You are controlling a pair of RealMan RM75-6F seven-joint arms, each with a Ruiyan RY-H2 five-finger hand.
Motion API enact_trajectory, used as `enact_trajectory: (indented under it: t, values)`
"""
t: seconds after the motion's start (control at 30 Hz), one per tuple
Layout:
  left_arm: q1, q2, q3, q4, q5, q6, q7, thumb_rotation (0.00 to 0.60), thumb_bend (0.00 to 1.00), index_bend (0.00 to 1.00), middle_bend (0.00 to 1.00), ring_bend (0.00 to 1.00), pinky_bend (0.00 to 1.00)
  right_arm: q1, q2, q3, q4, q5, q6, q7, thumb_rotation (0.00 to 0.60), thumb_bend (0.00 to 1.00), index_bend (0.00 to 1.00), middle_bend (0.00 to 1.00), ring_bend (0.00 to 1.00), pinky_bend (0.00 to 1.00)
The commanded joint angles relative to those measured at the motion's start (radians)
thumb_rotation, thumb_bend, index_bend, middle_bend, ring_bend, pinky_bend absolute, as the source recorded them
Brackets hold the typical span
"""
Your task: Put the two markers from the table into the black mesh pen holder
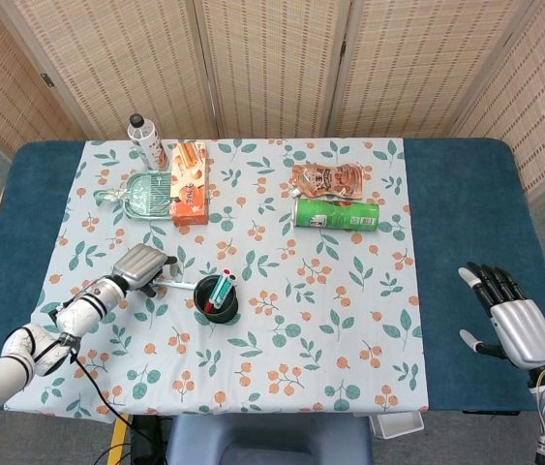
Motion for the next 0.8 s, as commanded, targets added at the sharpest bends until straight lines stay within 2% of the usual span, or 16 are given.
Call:
enact_trajectory:
  t: [0.03, 0.27, 0.6, 0.8]
  values:
    - [-0.011, -0.020, 0.016, 0.034, 0.016, 0.004, -0.036, 0.600, 0.27, 0.49, 0.96, 1.00, 1.00, 0.002, 0.000, 0.002, 0.003, 0.004, -0.005, 0.004, 0.600, 0.25, 0.00, 0.00, 0.00, 0.00]
    - [-0.021, -0.040, 0.037, 0.071, 0.030, 0.009, -0.077, 0.600, 0.35, 0.51, 0.96, 1.00, 1.00, 0.005, 0.003, 0.004, 0.004, 0.004, -0.005, 0.013, 0.600, 0.25, 0.00, 0.00, 0.00, 0.00]
    - [-0.025, -0.063, 0.056, 0.107, 0.033, 0.009, -0.100, 0.600, 0.36, 0.53, 0.96, 1.00, 1.00, 0.001, 0.004, 0.006, 0.007, 0.004, 0.005, 0.015, 0.600, 0.25, 0.00, 0.00, 0.00, 0.00]
    - [-0.026, -0.075, 0.064, 0.124, 0.034, 0.010, -0.117, 0.600, 0.36, 0.58, 0.97, 1.00, 1.00, 0.001, 0.003, 0.008, 0.011, 0.007, 0.006, 0.016, 0.600, 0.25, 0.00, 0.00, 0.00, 0.00]
